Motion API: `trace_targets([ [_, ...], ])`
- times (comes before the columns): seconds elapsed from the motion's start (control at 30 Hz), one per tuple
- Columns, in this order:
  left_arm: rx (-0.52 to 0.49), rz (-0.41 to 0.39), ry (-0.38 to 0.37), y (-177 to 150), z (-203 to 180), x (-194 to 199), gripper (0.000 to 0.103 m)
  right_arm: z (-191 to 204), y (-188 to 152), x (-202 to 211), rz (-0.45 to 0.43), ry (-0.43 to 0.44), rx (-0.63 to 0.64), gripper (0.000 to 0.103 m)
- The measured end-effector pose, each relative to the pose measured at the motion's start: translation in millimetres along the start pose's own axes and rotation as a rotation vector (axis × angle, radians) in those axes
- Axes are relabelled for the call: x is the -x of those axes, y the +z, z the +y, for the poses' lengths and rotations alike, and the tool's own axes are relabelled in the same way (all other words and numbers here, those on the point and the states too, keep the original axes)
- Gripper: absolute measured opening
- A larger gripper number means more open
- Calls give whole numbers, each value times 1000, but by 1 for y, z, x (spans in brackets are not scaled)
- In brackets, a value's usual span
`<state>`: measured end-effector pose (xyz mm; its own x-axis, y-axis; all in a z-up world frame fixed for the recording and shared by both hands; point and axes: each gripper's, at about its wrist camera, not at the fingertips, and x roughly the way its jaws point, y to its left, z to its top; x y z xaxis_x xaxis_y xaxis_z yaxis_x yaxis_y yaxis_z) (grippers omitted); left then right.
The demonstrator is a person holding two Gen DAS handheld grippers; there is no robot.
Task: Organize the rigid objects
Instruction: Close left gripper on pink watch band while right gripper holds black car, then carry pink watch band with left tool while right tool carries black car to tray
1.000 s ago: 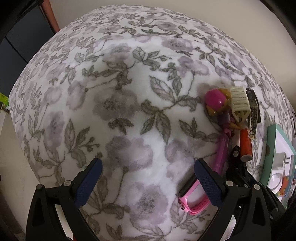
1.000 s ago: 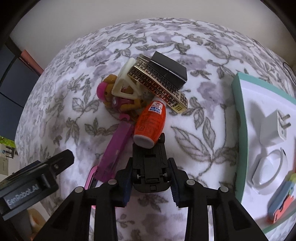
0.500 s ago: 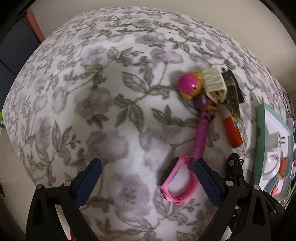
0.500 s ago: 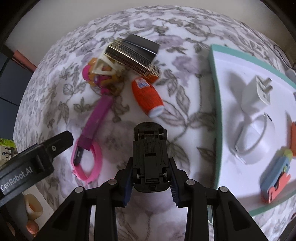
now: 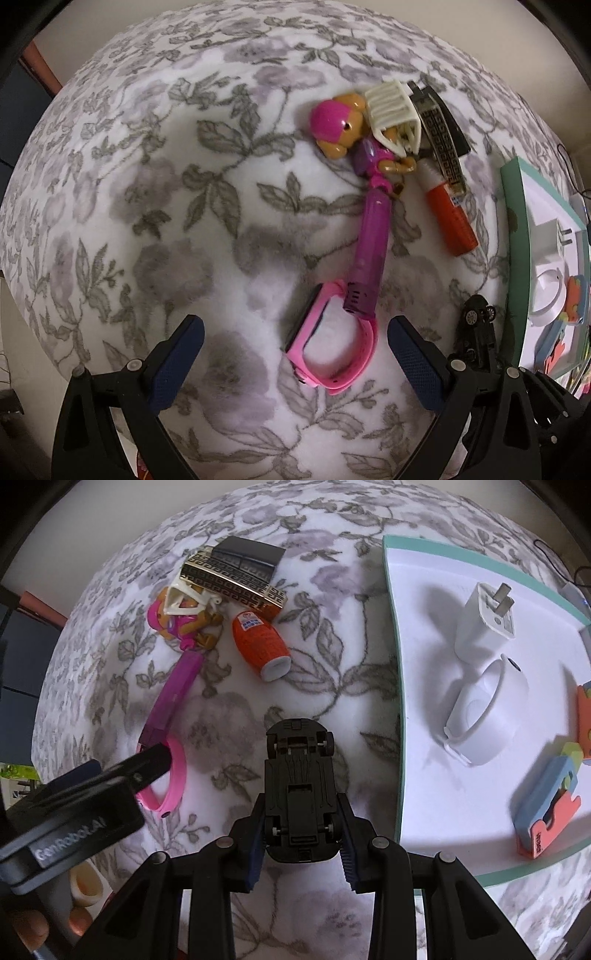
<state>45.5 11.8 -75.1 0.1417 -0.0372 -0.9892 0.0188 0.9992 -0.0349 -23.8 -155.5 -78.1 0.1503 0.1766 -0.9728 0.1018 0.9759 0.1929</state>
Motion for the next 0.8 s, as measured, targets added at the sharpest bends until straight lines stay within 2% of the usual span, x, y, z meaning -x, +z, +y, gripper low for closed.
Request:
trace_targets([
  [0.13,-31,14,7,-2,-10,-7,98,-2,1,2,4,-4,5,36],
  [0.17,-37,19,7,-2,-13,-8,93,-2,1,2,4,-5,6,36],
  [0.27,-47,37,-8,-3,-23,-14,70,5,5,-1,5,-6,5,37],
  [0.33,-57,41,-26,-5,-26,-16,63,6,6,-2,7,-2,1,37],
  [0.37,-63,37,-35,-8,-27,-16,55,9,8,-4,8,-1,-1,37],
  [0.6,-65,24,-79,-15,-40,-8,54,8,12,-6,10,5,-9,37],
  [0.8,-55,-40,-112,-7,-42,12,54,9,13,-4,4,3,-12,37],
])
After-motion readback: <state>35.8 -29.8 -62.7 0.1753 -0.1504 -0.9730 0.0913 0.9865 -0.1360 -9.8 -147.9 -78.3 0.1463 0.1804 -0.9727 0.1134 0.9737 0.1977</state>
